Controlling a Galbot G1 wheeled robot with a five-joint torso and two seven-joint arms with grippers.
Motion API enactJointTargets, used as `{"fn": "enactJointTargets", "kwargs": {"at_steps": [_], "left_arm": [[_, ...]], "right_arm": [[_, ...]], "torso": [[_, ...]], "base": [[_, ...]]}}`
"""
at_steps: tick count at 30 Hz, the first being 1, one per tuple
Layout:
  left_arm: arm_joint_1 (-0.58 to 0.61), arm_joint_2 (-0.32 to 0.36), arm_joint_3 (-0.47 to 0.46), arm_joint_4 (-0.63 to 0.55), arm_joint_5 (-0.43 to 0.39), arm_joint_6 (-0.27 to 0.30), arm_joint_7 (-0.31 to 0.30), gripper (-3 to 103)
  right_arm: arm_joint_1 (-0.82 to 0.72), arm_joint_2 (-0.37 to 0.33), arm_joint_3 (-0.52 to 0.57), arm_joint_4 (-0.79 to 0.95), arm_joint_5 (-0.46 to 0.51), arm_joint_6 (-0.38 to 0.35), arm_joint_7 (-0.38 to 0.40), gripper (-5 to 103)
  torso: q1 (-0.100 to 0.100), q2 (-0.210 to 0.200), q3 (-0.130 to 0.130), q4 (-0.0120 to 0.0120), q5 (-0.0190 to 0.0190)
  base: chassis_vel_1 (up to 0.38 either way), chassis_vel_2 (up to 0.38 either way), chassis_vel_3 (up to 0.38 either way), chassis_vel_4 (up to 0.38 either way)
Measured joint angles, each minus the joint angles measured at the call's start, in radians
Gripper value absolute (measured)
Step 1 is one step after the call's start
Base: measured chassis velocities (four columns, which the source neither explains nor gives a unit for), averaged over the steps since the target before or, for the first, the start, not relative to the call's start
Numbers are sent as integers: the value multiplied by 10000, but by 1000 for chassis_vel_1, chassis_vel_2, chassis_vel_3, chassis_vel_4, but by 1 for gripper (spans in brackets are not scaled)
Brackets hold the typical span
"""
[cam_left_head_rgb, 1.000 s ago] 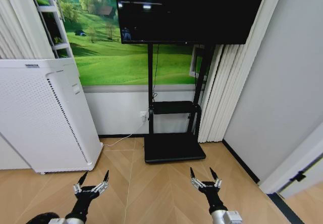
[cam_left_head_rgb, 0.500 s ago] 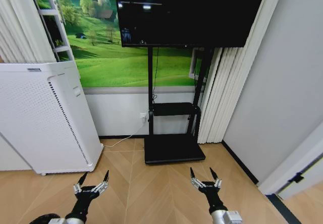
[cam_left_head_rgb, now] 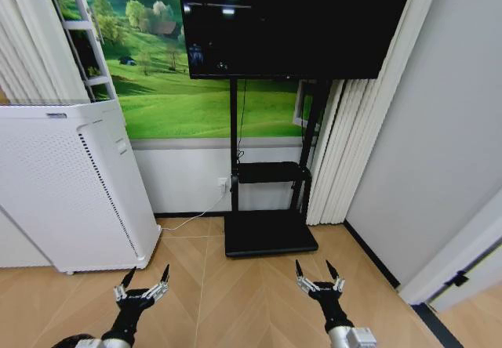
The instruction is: Pick up the trash bin and place the garbage on the floor into it.
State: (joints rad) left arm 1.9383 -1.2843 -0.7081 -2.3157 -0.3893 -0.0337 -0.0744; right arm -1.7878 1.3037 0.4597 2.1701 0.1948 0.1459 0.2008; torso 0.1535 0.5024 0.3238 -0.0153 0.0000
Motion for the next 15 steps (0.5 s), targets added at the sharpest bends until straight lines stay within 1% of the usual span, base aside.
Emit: {"fn": "enactJointTargets", "kwargs": {"at_steps": [7,13,15], "left_arm": [[0,0,0,0,0,0,0,100],[0,0,0,0,0,0,0,100],[0,0,0,0,0,0,0,100]], "right_arm": [[0,0,0,0,0,0,0,100],[0,0,0,0,0,0,0,100],[0,0,0,0,0,0,0,100]], "torso": [[125,331,206,0,0],[204,521,315,0,0],[256,664,408,0,0]], "base": [[0,0,0,0],[0,0,0,0],[0,0,0,0]]}}
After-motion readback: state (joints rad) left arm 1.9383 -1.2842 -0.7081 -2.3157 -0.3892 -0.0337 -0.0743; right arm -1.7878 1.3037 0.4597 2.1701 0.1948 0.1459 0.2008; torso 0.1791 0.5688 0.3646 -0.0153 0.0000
